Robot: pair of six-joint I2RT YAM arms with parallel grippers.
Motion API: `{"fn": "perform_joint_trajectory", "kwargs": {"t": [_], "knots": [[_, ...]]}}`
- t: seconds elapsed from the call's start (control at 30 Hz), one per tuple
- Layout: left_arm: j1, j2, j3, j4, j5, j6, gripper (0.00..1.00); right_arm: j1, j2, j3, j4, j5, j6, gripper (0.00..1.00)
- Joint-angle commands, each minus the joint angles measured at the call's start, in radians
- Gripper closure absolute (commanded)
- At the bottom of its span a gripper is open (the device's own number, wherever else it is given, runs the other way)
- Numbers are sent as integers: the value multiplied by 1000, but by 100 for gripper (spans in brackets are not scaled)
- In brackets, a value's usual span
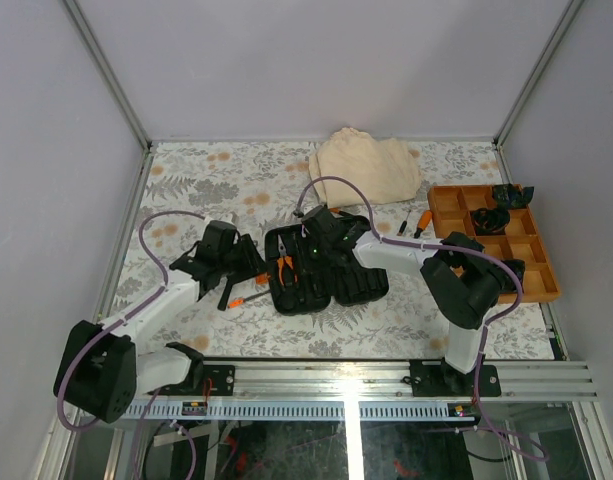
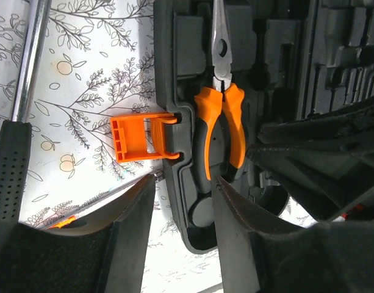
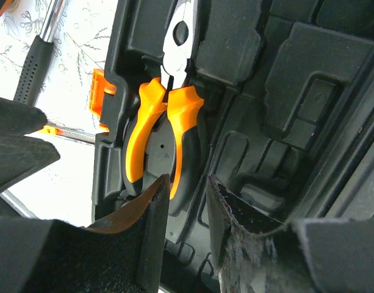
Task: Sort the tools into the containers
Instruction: Place the pliers in the storage box.
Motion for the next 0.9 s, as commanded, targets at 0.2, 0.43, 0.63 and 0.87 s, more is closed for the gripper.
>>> {"fn": "perform_joint_trajectory", "kwargs": {"t": [0.2, 0.43, 0.63, 0.87], "knots": [[-5, 79, -90, 256, 0, -47, 65, -10, -24, -6, 45, -41, -29, 63], [-5, 116, -92, 326, -21, -39, 69, -17, -14, -6, 46, -54, -29, 63], [-4, 167, -91, 351, -31, -36, 74, -24, -13, -6, 40, -59, -32, 63], [-5, 173, -119, 366, -55, -34, 76, -27, -6, -5, 45, -75, -35, 63]]}}
